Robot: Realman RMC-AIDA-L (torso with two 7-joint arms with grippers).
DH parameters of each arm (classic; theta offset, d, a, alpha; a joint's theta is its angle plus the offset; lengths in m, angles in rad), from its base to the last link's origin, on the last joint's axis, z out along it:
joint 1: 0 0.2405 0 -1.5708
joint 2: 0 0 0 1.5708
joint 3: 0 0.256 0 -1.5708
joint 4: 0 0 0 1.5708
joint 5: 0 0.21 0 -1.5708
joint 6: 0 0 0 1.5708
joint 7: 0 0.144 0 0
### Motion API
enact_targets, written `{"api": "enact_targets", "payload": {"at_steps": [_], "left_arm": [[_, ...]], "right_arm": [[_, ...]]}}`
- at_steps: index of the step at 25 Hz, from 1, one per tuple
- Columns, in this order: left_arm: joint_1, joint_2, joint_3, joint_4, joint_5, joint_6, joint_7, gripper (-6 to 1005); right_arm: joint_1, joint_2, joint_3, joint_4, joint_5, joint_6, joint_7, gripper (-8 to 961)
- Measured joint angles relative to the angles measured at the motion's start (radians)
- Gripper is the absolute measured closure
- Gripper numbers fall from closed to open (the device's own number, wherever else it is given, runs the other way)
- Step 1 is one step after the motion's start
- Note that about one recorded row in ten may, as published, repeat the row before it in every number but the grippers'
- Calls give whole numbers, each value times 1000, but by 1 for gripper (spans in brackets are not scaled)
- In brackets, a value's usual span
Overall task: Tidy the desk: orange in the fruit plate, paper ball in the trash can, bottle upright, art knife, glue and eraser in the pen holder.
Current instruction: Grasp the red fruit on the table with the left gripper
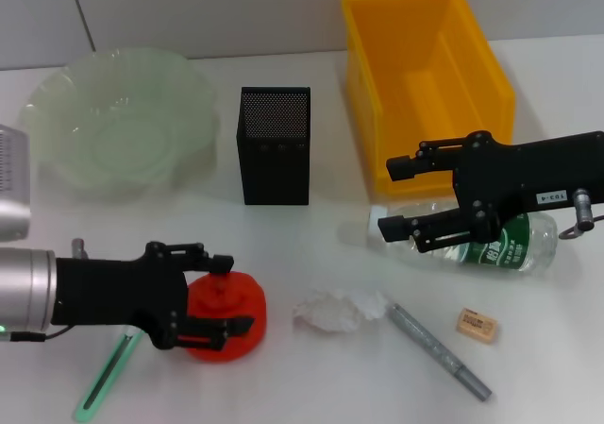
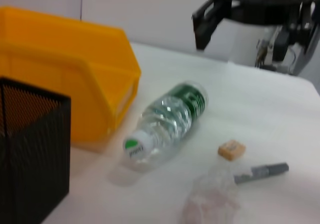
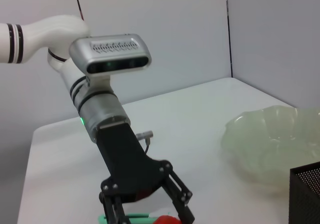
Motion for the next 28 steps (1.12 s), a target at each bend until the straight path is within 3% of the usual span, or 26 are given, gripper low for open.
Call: {"api": "enact_targets", "payload": {"at_steps": [21, 28], "left_arm": [[-14, -2, 72, -2, 37, -109, -64, 185], [-17, -1, 98, -3, 47, -130, -75, 387]], "right_arm": [[2, 0, -19, -16, 5, -8, 1, 162], [2, 1, -27, -25, 6, -10, 5, 162]]}}
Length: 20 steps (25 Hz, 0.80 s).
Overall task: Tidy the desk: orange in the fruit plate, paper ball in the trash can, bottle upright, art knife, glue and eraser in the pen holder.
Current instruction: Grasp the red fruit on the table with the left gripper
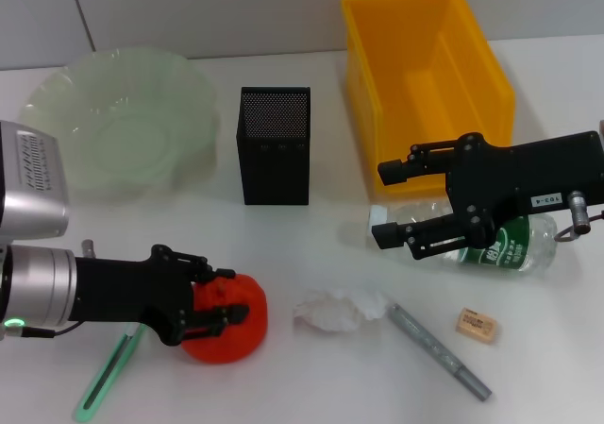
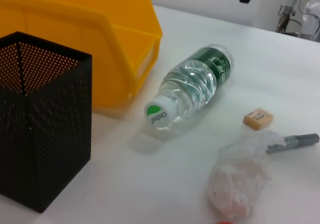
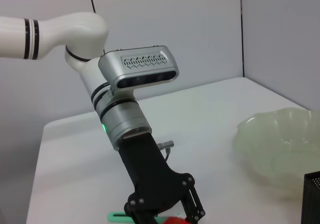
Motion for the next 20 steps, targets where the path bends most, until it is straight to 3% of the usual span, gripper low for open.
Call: {"api": "enact_targets", "payload": {"at_steps": [13, 20], "left_arm": [[2, 0, -1, 5, -3, -6, 11, 734], [6, -1, -11, 14, -52, 0, 30, 793]], "right_arm": [[-5, 1, 10, -10, 0, 4, 2, 161], [-25, 0, 27, -11, 0, 21, -3, 162]]}}
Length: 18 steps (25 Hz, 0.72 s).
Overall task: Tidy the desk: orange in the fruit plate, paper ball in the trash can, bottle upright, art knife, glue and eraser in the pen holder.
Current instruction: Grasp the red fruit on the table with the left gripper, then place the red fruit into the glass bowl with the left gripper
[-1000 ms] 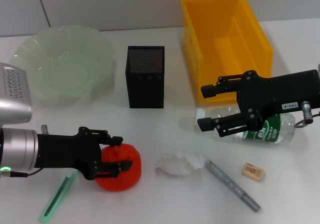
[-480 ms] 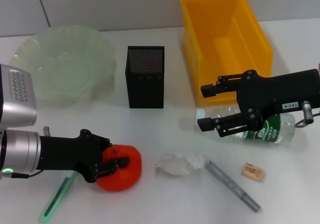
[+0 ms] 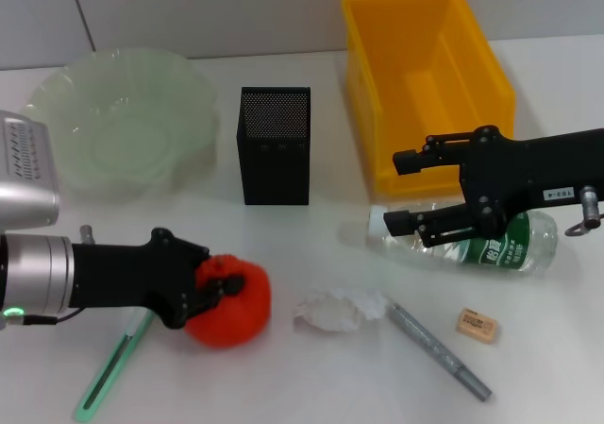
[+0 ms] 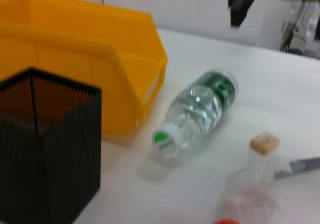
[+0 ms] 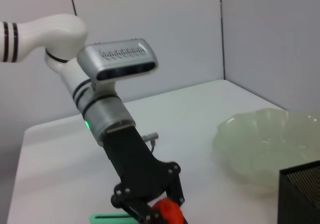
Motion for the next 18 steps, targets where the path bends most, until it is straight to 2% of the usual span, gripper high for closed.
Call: {"api": "enact_targets", "payload": {"at_steps": [9, 18], "left_arm": [[4, -1, -5, 42, -28, -2, -1, 868], [17, -3, -122, 107, -68, -14, 7, 925]], "right_arm": [[-23, -1, 1, 1, 0, 15, -9, 161], [-34, -1, 19, 15, 0, 21, -24, 161]]}}
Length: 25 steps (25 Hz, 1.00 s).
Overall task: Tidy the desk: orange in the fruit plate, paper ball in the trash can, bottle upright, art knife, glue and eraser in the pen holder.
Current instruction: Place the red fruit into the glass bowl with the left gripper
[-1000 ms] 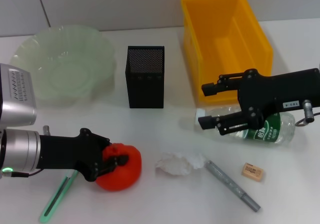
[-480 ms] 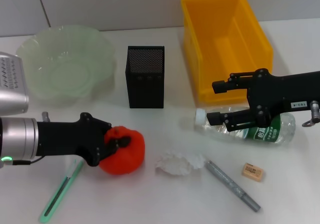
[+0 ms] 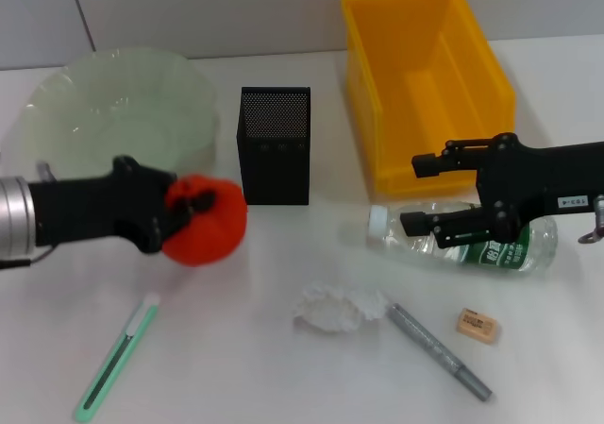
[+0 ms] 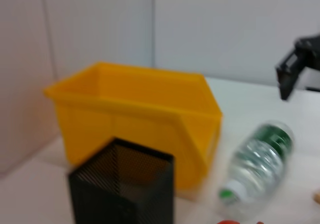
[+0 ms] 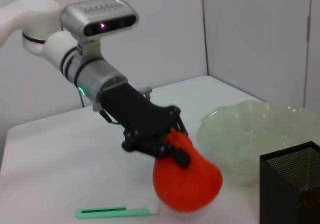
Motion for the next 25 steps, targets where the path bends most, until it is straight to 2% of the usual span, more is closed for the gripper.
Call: {"api": "enact_targets", "payload": {"at_steps": [6, 10, 15, 16, 18, 23, 25], "left_arm": [[0, 1, -51, 40, -51, -41, 4, 936], [-3, 1, -51, 39, -66, -72, 18, 936], [-20, 0, -51, -18, -199, -200, 94, 937], [-20, 0, -51, -18, -199, -200, 94, 938], [-31, 0, -53, -46, -241, -280, 99, 938], [-34, 0, -53, -56, -254, -308, 104, 939], [-46, 0, -54, -84, -283, -358, 126, 940]], "right_arm": [[0, 2, 7, 12, 0, 6, -2, 161], [0, 2, 7, 13, 0, 6, -2, 162], [0, 2, 6, 14, 5, 6, -2, 162], [0, 2, 6, 14, 5, 6, -2, 162], [-2, 2, 6, 17, 10, 6, -3, 162], [-4, 2, 6, 24, 13, 6, -4, 162], [-3, 2, 6, 26, 14, 6, -5, 162]]}}
